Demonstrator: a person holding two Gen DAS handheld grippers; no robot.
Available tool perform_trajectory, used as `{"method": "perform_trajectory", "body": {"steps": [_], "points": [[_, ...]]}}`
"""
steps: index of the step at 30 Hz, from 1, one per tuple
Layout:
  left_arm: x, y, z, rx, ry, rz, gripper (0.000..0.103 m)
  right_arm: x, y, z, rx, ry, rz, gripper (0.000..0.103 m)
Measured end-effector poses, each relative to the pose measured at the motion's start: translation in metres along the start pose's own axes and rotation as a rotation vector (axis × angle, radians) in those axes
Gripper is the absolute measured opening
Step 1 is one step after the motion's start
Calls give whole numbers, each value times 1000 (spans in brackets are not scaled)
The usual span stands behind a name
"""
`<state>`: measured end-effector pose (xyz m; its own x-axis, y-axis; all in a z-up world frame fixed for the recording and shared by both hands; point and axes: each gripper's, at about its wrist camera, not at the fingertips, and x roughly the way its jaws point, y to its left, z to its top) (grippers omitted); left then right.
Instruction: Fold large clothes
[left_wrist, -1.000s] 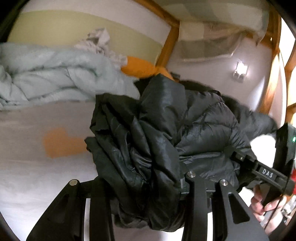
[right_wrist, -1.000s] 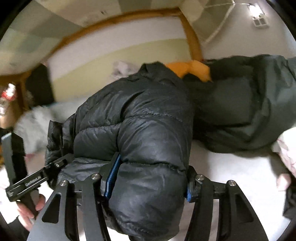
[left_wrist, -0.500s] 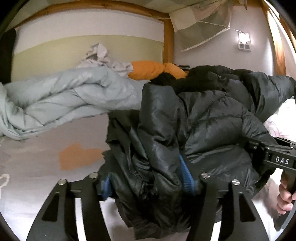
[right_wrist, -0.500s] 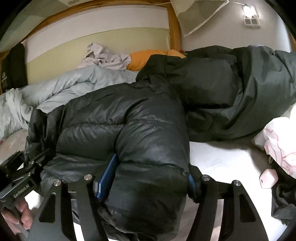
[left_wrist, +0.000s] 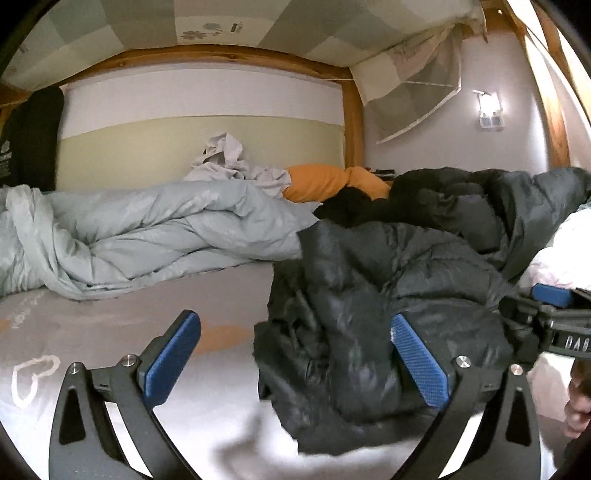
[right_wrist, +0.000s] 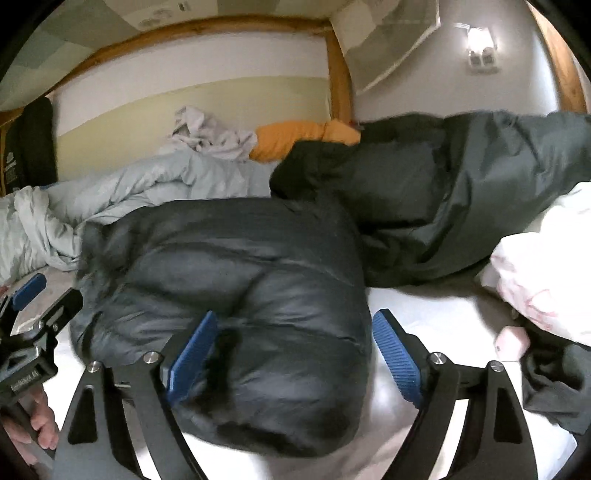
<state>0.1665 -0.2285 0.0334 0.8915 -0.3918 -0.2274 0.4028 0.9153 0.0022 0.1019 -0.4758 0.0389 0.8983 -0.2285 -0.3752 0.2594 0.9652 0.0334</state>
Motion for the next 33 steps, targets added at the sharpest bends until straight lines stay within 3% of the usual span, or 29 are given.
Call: {"method": "perform_trajectory", "body": {"steps": [5, 13, 20, 27, 33], "points": [[-30, 2, 1, 12, -41, 11, 102, -23, 8, -19, -48, -77, 40, 103], [-48, 4, -32, -22, -42, 54, 103, -46, -10, -41, 58, -151, 44, 103], [-56, -1, -36, 3, -83, 69, 103, -49, -26, -49, 125, -189, 33, 103], [-64, -12, -36, 58, -128, 68, 103, -53, -13, -51, 65, -215, 18, 103], [-66, -7, -36, 37, -132, 84, 103, -53, -5, -51, 21, -219, 6, 103]]}}
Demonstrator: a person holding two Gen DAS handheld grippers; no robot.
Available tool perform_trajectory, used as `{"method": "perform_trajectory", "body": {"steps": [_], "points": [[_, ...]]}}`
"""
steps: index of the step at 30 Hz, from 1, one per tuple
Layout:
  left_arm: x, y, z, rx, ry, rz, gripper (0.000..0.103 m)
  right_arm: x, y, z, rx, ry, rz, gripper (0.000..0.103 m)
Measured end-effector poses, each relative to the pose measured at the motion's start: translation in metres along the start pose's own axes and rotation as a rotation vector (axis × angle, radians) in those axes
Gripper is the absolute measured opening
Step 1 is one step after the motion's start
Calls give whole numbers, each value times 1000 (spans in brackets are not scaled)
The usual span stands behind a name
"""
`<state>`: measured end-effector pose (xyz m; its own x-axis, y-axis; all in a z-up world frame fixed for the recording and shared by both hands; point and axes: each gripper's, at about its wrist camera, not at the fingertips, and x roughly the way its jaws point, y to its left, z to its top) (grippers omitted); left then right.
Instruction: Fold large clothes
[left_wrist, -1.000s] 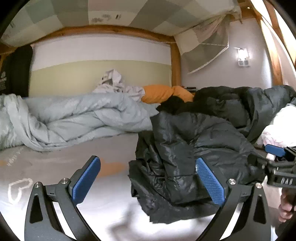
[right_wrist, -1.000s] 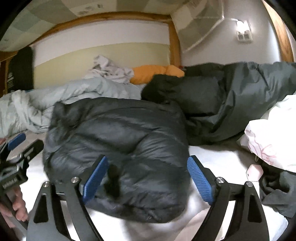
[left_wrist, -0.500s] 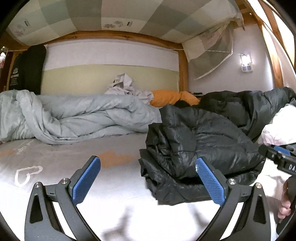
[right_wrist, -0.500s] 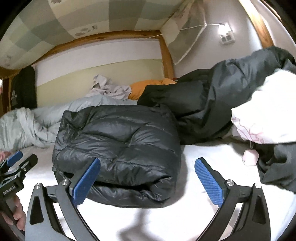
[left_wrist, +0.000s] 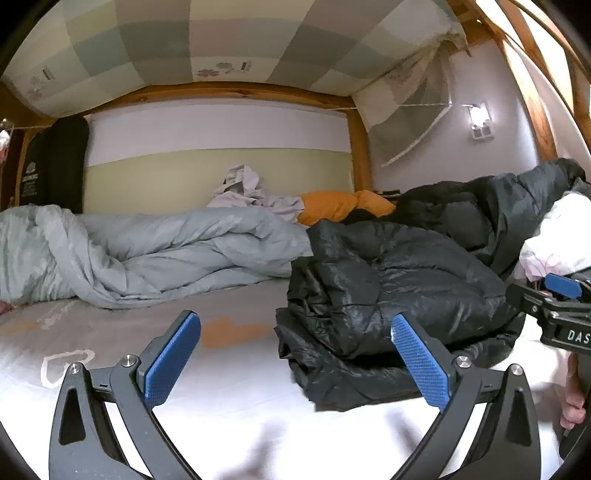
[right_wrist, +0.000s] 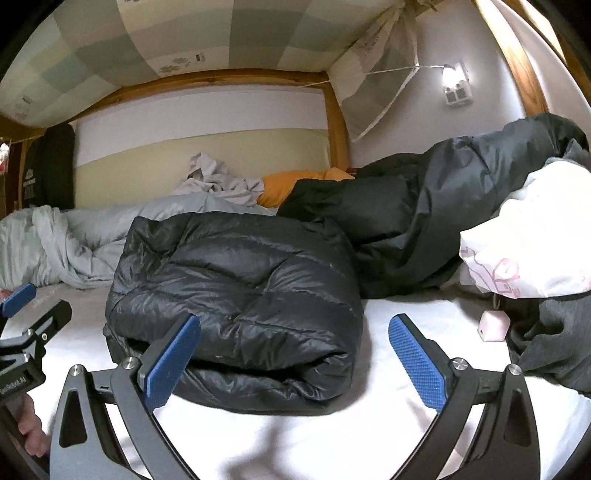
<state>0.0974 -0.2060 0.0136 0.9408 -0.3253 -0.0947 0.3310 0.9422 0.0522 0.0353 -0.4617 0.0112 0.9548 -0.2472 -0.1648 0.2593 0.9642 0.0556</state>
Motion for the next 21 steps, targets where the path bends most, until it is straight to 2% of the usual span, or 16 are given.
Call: {"method": "perform_trajectory", "body": {"steps": [21], "points": [[-2, 8, -1, -39, -1, 23, 103, -3, 3, -1, -21, -14, -21, 103]]}}
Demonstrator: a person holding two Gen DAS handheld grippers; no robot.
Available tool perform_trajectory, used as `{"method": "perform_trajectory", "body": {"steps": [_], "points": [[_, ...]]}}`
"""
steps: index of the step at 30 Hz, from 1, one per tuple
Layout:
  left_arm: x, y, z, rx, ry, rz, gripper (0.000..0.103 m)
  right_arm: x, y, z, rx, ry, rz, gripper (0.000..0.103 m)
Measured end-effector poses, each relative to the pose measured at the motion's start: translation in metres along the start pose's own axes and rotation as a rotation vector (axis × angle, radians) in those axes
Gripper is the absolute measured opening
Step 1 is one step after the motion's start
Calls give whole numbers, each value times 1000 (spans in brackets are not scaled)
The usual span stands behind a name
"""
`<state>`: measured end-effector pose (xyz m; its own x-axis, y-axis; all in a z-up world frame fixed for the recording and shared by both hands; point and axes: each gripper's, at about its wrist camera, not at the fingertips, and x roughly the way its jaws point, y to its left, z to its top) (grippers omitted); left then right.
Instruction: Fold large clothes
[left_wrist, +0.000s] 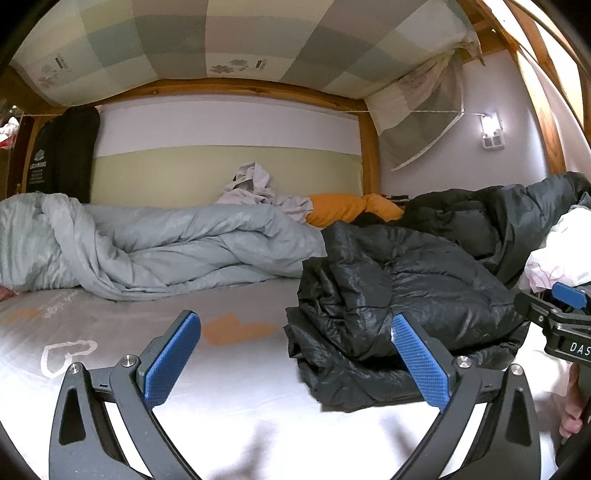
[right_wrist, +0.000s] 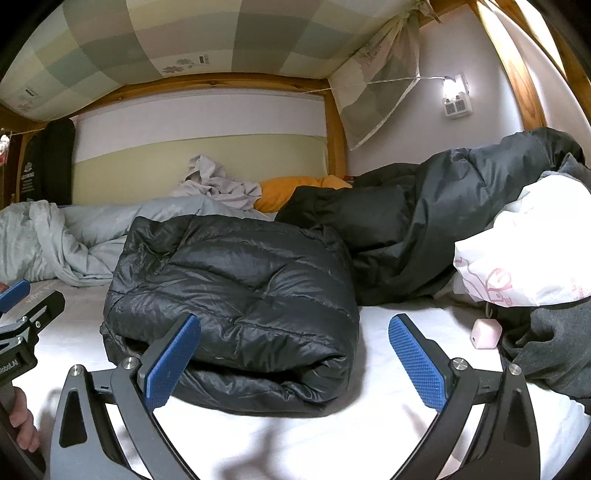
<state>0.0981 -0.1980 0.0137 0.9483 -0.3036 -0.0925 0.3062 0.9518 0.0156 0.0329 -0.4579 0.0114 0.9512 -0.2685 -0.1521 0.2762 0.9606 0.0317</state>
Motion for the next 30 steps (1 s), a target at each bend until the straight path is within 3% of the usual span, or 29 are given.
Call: {"method": "perform_trajectory", "body": {"steps": [30], "points": [[2, -2, 0, 1, -4, 7, 103, 3, 0, 0, -18, 14, -2, 103]]}}
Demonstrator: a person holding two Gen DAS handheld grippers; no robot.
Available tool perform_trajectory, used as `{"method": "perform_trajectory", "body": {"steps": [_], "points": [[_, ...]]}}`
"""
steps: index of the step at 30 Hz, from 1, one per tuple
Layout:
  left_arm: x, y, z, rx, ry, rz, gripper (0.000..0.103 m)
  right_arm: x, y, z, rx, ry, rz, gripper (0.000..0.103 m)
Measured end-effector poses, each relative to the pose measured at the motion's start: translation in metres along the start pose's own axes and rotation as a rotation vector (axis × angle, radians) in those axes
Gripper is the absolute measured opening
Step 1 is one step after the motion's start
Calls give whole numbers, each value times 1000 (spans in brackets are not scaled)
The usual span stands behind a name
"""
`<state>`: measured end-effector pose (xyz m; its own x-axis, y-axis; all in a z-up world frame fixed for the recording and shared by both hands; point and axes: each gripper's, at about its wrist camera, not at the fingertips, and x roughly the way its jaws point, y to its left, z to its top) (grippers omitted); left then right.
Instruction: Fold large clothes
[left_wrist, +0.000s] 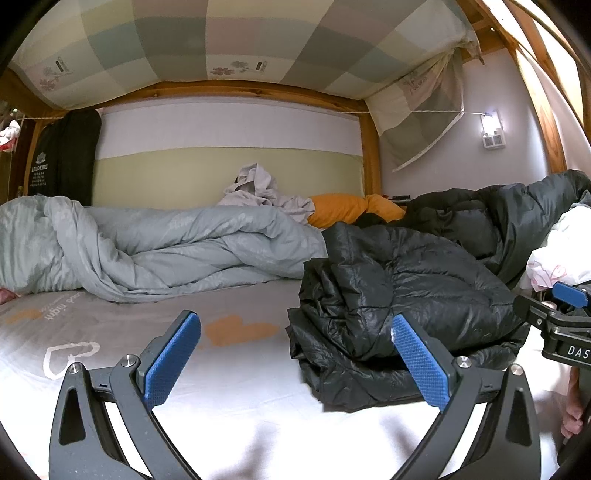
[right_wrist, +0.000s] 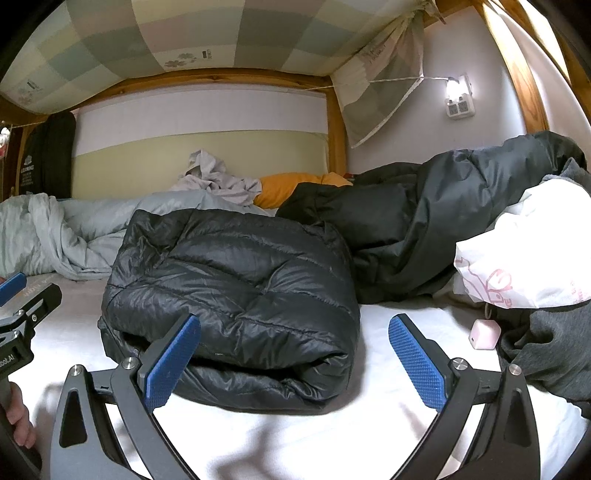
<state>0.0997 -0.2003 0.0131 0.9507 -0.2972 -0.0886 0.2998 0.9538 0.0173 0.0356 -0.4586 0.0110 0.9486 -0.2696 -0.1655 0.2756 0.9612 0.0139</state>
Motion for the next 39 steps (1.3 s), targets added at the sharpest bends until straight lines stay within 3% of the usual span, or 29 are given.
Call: {"method": "perform_trajectory", "body": {"steps": [39], "points": [[-1, 6, -2, -15, 8, -4, 103, 5, -7, 0, 19, 27, -10, 103]]}}
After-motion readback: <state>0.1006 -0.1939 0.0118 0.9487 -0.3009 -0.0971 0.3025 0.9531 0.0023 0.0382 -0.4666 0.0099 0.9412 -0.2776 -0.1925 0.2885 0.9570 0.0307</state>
